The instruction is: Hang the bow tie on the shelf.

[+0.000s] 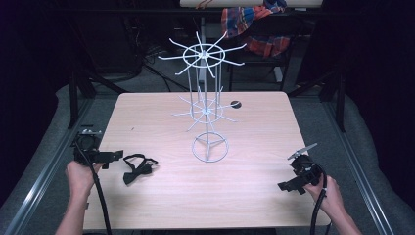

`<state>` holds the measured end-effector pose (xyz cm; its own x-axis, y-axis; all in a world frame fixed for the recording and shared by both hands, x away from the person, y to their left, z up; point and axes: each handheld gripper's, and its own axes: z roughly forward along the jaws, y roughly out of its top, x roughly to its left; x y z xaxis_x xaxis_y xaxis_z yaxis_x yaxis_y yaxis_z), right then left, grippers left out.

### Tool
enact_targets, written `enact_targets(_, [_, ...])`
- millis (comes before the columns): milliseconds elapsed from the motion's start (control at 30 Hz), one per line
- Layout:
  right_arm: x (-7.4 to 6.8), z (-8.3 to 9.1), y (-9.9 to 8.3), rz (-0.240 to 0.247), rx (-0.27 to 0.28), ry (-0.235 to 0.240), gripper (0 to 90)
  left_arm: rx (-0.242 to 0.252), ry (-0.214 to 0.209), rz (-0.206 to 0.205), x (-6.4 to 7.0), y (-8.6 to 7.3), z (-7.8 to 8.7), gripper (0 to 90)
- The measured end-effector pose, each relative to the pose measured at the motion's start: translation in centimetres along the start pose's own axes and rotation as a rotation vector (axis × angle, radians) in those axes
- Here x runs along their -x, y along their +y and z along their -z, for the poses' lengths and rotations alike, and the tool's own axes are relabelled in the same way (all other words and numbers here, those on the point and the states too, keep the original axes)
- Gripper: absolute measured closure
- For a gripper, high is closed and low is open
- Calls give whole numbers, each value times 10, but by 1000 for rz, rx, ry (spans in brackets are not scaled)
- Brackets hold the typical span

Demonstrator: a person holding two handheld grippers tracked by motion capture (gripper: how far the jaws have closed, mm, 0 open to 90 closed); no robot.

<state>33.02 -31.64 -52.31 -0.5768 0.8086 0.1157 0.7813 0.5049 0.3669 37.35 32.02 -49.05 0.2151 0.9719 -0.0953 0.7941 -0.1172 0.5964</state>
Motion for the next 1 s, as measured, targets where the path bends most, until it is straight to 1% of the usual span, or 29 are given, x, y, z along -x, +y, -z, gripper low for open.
enact_targets(33, [0, 0, -1, -1, -10, 7, 95, -9, -10, 0, 0, 3, -2, 0])
enact_targets(100, [0, -1, -1, -6, -11, 10, 95, 0, -7, 4, -2, 5, -4, 0])
enact_targets(133, [0, -2, -1, -6, -9, 4, 95, 0, -4, 7, -3, 6, -4, 0])
enact_targets(167, [0, -1, 0, 5, -17, 5, 95, 4, -3, 11, -5, 6, -4, 0])
enact_targets(200, [-1, -1, 0, 10, -16, -6, 95, 8, 1, 20, -6, 6, -4, 0])
enact_targets(233, [-1, -2, 1, 12, -16, 6, 96, 10, 1, 22, -8, 6, -4, 0])
enact_targets(267, [-2, -2, 2, 17, -18, -7, 95, 10, 1, 22, -8, 6, -4, 0])
enact_targets(300, [-3, -3, 3, 15, -14, 2, 96, 8, 1, 34, -10, 7, -5, 0])
enact_targets(333, [-2, -3, 3, 29, -23, -3, 95, 11, -2, 36, -11, 8, -6, 0])
enact_targets(367, [-3, -4, 4, 20, -16, 1, 95, 11, -8, 39, -12, 8, -7, 0])
enact_targets(400, [-2, -4, 4, 33, -24, -2, 96, 7, -9, 40, -13, 9, -7, 0])
enact_targets(467, [-3, -5, 4, 23, -23, 6, 96, 3, -11, 40, -14, 11, -11, 0])
enact_targets(533, [-3, -6, 5, 25, -22, -2, 96, 1, -8, 38, -14, 12, -13, 0])
enact_targets(600, [-3, -6, 6, 34, -32, 0, 96, -21, -12, 24, -12, 15, -21, 0])
enact_targets(633, [-4, -6, 7, 28, -27, 1, 96, -37, -16, 19, -12, 16, -23, 1])
enact_targets(700, [-4, -6, 8, 45, -35, -4, 96, -48, -17, 13, -9, 17, -28, 1])
enact_targets(733, [-5, -7, 8, 39, -29, 7, 96, -55, -16, 9, -8, 17, -30, 4])
enact_targets(833, [-5, -8, 8, 38, -30, 8, 96, -78, -20, -1, -5, 18, -36, 5])
enact_targets(867, [-5, -8, 8, 36, -29, 7, 96, -95, -27, -8, -4, 19, -38, 6])
enact_targets(900, [-4, -8, 8, 37, -29, -3, 96, -106, -33, -15, -3, 19, -40, 17])
enact_targets(933, [-4, -8, 8, 36, -33, -2, 97, -110, -34, -24, -1, 20, -44, 62])
enact_targets(967, [-4, -8, 8, 37, -35, -3, 97, -122, -38, -32, 0, 20, -46, 126])
enact_targets(1000, [-4, -8, 8, 39, -33, -4, 97, -134, -44, -42, 2, 21, -50, 165])
